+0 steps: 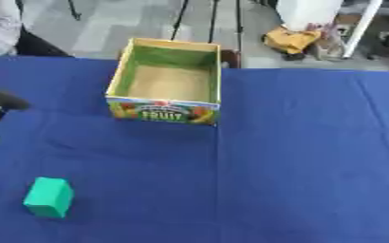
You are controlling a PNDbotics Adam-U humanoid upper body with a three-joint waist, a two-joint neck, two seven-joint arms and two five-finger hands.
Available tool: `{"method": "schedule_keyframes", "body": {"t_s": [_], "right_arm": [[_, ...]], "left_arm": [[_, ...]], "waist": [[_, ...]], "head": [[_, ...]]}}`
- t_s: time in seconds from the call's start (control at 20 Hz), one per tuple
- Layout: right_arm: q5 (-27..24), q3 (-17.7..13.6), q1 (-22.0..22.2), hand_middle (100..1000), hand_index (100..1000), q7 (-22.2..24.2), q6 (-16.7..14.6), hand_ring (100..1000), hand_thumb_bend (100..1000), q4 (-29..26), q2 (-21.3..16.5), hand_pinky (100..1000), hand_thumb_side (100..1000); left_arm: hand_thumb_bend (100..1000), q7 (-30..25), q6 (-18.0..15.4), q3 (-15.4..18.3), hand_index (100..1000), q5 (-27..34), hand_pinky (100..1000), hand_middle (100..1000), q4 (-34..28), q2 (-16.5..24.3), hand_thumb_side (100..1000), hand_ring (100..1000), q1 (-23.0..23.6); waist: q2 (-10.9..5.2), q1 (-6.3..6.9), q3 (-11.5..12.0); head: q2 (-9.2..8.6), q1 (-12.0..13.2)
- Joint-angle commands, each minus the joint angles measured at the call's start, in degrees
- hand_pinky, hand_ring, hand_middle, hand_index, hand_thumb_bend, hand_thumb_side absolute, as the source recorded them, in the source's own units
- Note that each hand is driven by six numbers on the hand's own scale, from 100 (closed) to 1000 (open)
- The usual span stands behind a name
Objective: Pick up objects on the table and place them in the box.
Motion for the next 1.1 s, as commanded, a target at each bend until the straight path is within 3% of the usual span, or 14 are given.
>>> {"method": "schedule_keyframes", "body": {"t_s": [0.05, 0.4, 0.55, 0.65, 0.95, 1.1], "right_arm": [[-0.3, -0.1, -0.7, 503, 839, 0.2, -0.1, 889, 100, -1.1, -0.4, 838, 820], [-0.3, -0.2, -0.6, 504, 841, 0.0, -0.1, 889, 100, -1.1, -0.4, 838, 819], [-0.3, -0.3, -0.7, 505, 841, -0.1, -0.1, 888, 100, -1.1, -0.5, 838, 824], [-0.2, -0.3, -0.7, 505, 840, -0.2, -0.1, 887, 100, -1.1, -0.8, 837, 822], [0.1, -0.4, -0.5, 503, 841, -0.2, 0.0, 889, 100, -1.1, -1.5, 839, 818], [0.1, -0.4, -0.4, 504, 841, -0.2, 0.0, 888, 100, -1.1, -1.6, 838, 820]], "left_arm": [[100, 0.2, 0.0, 0.4, 896, 0.5, 737, 715, -1.1, 1.3, 888, 725, -0.6], [100, 0.4, 0.3, 0.5, 897, 0.3, 738, 716, -1.1, 1.2, 890, 727, -0.6], [100, 0.6, -0.1, 0.8, 926, 0.0, 743, 757, -1.1, 1.5, 872, 745, -0.2], [100, 1.0, -2.6, 1.4, 960, -1.9, 750, 774, -1.1, 2.7, 842, 758, 1.0], [100, 0.6, -16.8, 1.1, 997, -11.0, 759, 796, -1.1, 8.8, 783, 776, 9.3], [100, 2.8, -21.3, 1.1, 997, -16.1, 767, 800, -1.1, 11.4, 774, 786, 13.1]], "waist": [[-1.03, 0.13, 0.0], [-1.06, -0.03, 0.1], [-1.09, 0.02, 0.1], [-1.13, 0.19, 0.2], [-1.16, 0.91, 0.2], [-1.22, 1.05, 0.2]], "head": [[-0.14, 0.4], [-0.06, 0.8], [0.06, 0.7], [0.27, 0.6], [0.51, 0.3], [0.24, 0.3]]}}
